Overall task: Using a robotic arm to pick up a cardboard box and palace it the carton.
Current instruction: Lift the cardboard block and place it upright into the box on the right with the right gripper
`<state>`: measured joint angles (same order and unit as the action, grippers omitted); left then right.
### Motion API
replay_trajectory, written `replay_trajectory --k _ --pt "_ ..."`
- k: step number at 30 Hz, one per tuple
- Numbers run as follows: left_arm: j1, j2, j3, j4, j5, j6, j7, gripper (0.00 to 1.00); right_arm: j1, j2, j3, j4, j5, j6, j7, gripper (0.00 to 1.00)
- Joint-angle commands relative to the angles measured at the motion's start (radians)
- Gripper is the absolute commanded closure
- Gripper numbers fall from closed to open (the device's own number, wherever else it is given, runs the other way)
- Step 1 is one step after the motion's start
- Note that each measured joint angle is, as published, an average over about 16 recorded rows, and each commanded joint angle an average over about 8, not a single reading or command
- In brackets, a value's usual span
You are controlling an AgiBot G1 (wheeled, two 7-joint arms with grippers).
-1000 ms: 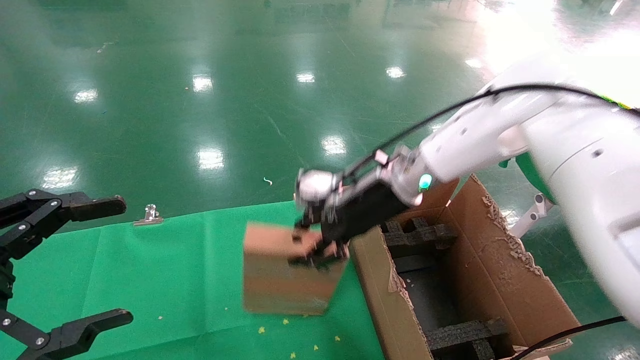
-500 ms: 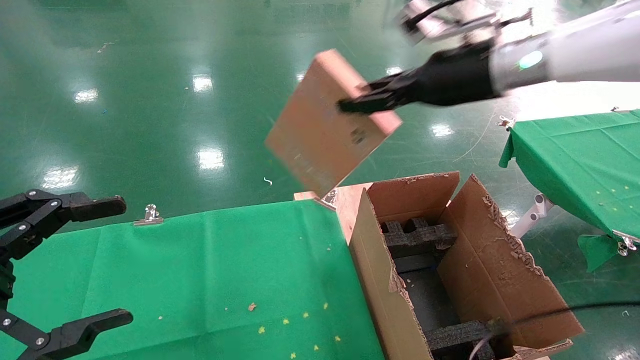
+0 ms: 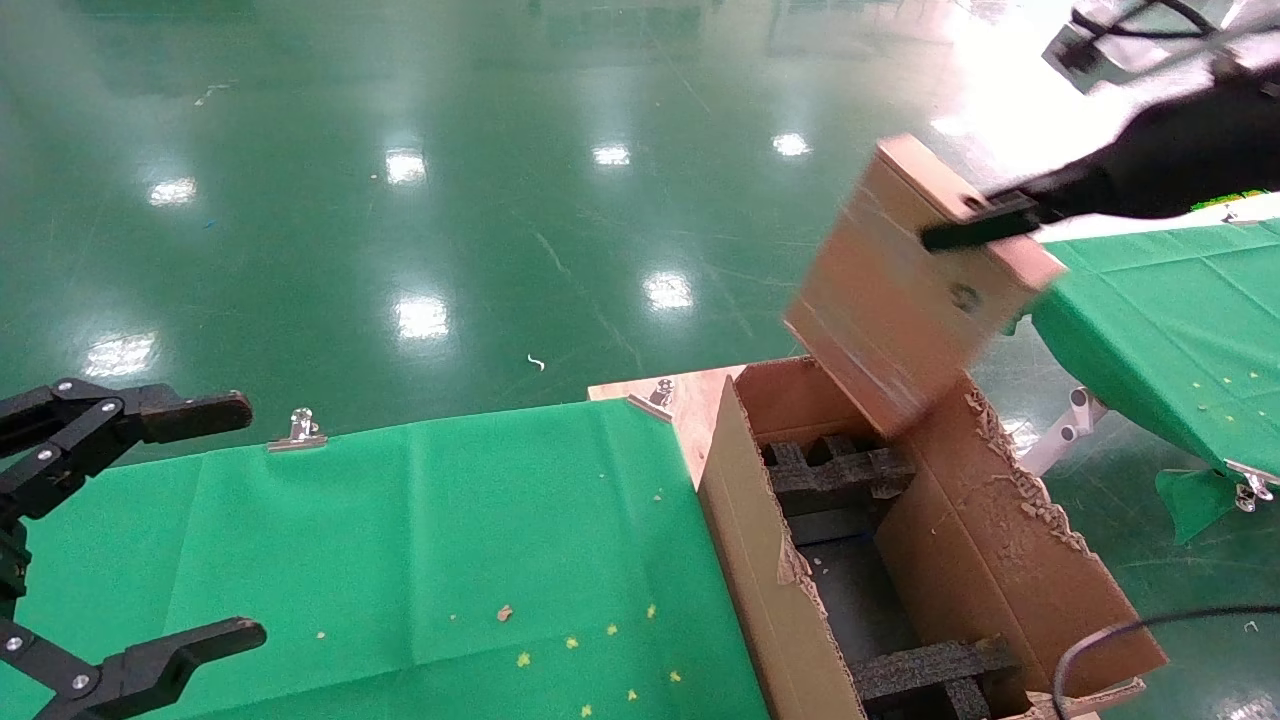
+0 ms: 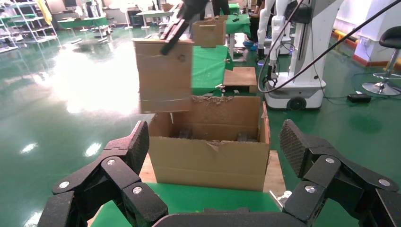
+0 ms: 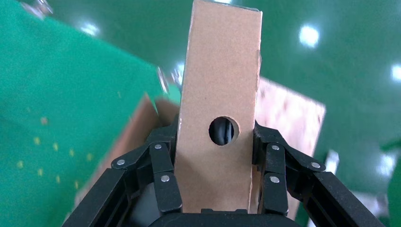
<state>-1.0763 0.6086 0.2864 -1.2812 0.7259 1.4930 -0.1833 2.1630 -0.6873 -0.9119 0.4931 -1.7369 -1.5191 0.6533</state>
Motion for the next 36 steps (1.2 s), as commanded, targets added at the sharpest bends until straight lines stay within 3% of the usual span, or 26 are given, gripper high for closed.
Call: replay_trajectory --k 1,9,13,27,36 --pt "0.0 0.0 0.0 0.0 0.0 0.0 0.0 0.0 0.012 0.032 -0.016 0.033 -0.033 -0.027 0.038 1.0" --pt "0.0 0.0 0.001 0.0 0.0 0.0 0.0 0.0 -0.078 0.154 -0.058 0.268 -0.022 -0.059 0.232 1.0" --pt "0.0 0.0 0.001 0.0 0.0 -0.001 0.0 0.0 -0.11 0.187 -0.071 0.354 -0.008 -0.059 0.283 1.0" --pt "0.0 0.0 0.001 0.0 -0.001 -0.001 0.0 0.0 -0.115 0.179 -0.072 0.339 -0.005 -0.047 0.29 1.0" --pt "0.0 0.0 0.001 0.001 -0.001 -0.001 0.001 0.0 -0.169 0.181 -0.095 0.369 -0.034 0.006 0.43 1.0"
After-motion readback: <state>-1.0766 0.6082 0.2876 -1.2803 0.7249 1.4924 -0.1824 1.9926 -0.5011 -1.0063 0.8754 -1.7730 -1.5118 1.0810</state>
